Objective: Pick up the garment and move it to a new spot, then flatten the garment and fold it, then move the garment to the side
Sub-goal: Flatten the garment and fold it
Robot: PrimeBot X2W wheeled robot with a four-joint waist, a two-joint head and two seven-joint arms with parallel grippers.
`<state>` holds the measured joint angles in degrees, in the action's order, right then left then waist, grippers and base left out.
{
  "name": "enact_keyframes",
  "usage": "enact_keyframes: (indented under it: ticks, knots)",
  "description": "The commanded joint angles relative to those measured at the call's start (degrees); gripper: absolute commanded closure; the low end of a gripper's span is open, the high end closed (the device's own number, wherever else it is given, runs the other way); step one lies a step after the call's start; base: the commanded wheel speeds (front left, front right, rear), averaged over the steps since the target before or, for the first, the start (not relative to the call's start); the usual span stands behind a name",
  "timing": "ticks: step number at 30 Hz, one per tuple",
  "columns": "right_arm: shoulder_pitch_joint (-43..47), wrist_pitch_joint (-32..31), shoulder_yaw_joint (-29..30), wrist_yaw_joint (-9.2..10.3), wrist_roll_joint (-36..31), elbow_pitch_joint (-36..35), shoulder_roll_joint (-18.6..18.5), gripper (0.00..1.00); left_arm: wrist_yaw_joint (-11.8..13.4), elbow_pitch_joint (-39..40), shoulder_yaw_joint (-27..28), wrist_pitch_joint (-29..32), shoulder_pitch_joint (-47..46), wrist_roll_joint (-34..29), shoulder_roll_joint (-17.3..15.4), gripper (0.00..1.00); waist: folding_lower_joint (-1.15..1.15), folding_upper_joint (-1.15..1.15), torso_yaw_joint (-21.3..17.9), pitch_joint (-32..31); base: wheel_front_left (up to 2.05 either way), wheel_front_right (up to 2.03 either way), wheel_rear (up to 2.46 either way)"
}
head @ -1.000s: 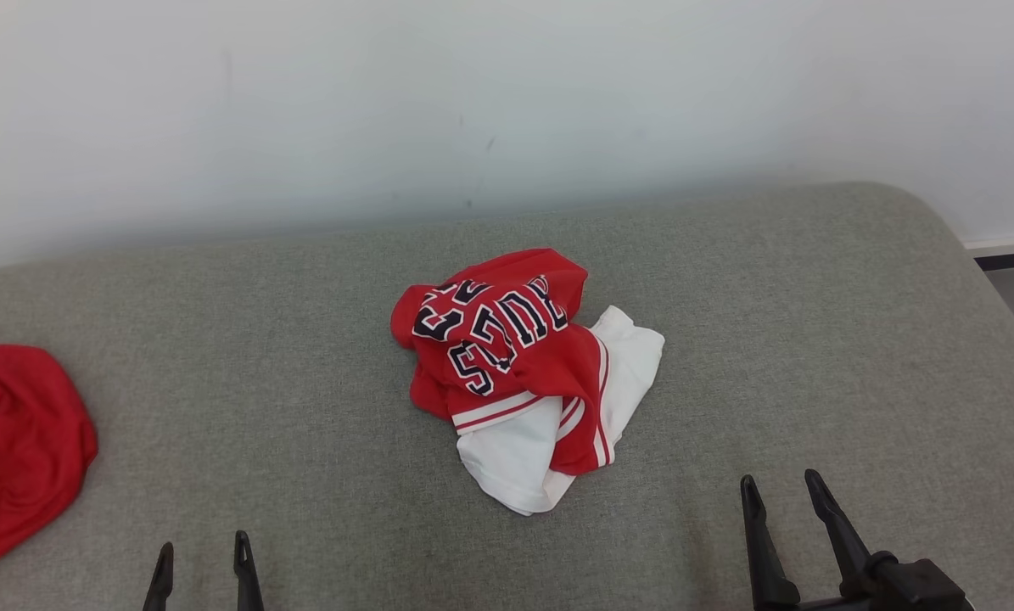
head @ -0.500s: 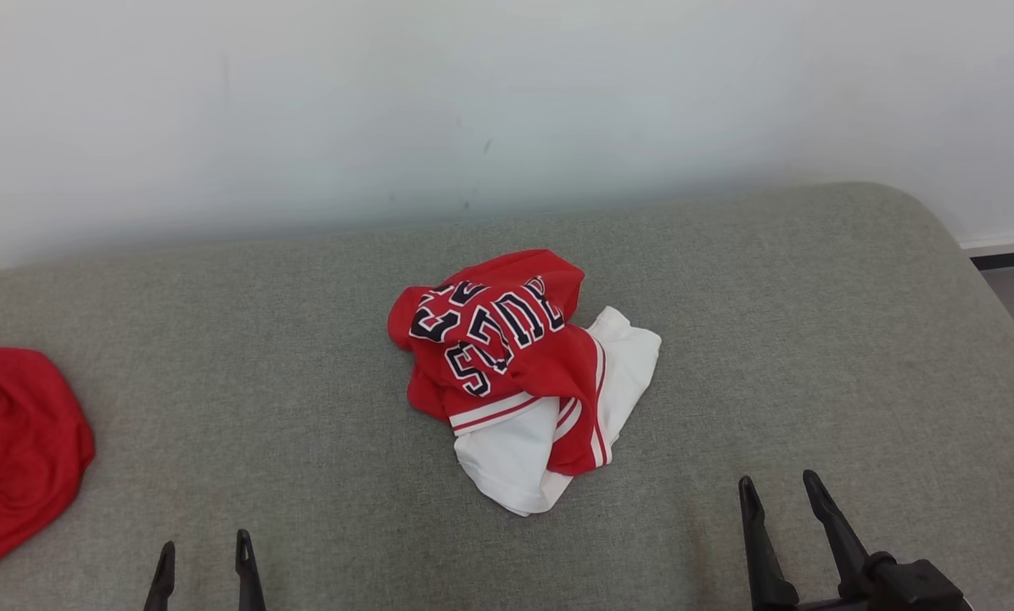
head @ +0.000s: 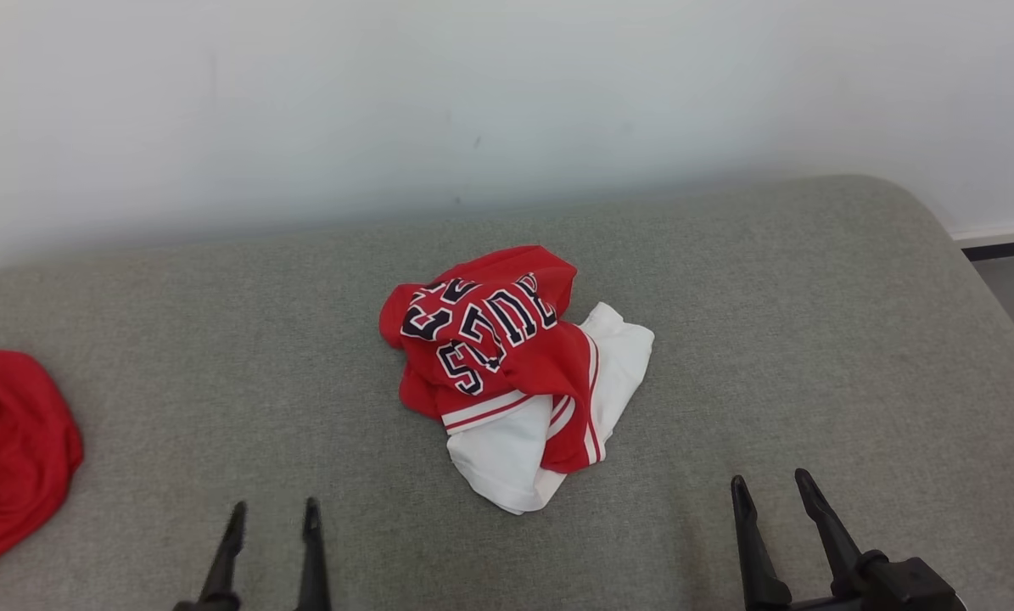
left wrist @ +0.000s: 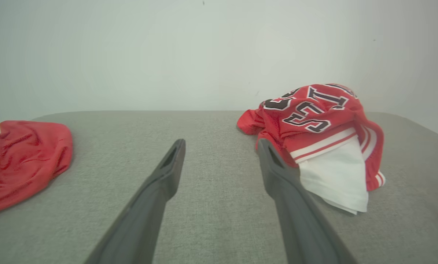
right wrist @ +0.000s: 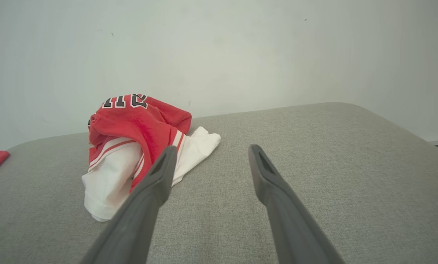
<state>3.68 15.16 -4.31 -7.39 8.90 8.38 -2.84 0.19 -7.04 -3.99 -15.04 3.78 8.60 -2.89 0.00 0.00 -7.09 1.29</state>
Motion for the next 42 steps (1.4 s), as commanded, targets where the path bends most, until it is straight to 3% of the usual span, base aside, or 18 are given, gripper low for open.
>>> enact_keyframes:
  ticks: [1,5,12,20,29,30,31,32,36,42]
  knots:
    - [-0.2,0.1,-0.1,-0.2,0.0,0.0,-0.1,0.0,-0.5,-0.5,-0.4,-0.1,-1.0,-0.5,0.0,0.0,0.0,0.0,-0.3,0.3,0.0,0.0,0.0]
    - [-1.2,0.1,-0.4,-0.2,0.3,-0.1,-0.1,0.0,-3.4,-3.3,-3.1,-0.1,-5.4,-0.3,0.0,0.0,0.0,0.0,-1.9,1.4,0.0,0.0,0.0]
    - [-2.7,0.1,-0.4,-0.2,1.2,-0.2,-0.1,0.0,-5.7,-9.2,-8.3,-0.1,-13.4,-0.3,-0.1,0.0,0.0,0.0,-6.1,4.5,0.0,0.0,0.0]
    - [-4.8,0.1,-0.6,-0.2,2.8,-0.4,-0.1,0.0,-6.7,-19.3,-8.8,-0.1,-22.2,-1.8,-0.3,0.0,0.0,0.0,-11.4,8.8,0.0,0.0,0.0]
    - [-6.1,0.1,-0.4,-0.2,3.9,-0.5,0.0,0.0,-7.2,-30.0,-7.2,-0.1,-29.0,-3.4,-3.2,0.0,0.0,0.0,-14.9,11.9,0.0,0.0,0.0]
    - [-6.0,0.1,-0.4,-0.2,3.8,-0.5,-0.1,0.0,-7.2,-30.8,-6.9,-0.1,-29.5,-3.3,-3.3,0.09,0.0,0.0,-15.0,12.0,0.0,0.0,0.0]
    - [-6.0,0.1,-0.3,-0.2,3.9,-0.5,-0.1,0.0,-7.2,-31.2,-6.7,-0.1,-30.0,-3.4,-3.5,0.6,0.0,0.0,-15.1,12.0,0.0,0.0,0.0]
    - [-6.0,0.1,-0.2,-0.2,3.9,-0.5,-0.1,0.0,-7.3,-31.5,-6.3,-0.1,-30.2,-3.0,-3.4,1.0,0.0,0.0,-15.0,11.9,0.0,0.0,0.0]
    - [-5.6,0.1,-0.2,-0.2,3.8,-0.4,0.0,0.0,-7.5,-30.9,-5.6,-0.1,-30.4,-2.1,-2.8,1.0,0.0,0.0,-14.2,10.8,0.0,0.0,0.0]
    - [-4.4,0.1,0.3,-0.2,3.1,-0.3,-0.1,0.0,-7.7,-21.4,-5.4,-0.1,-26.9,-1.3,-1.5,1.0,0.0,0.0,-10.5,8.3,0.0,0.0,0.0]
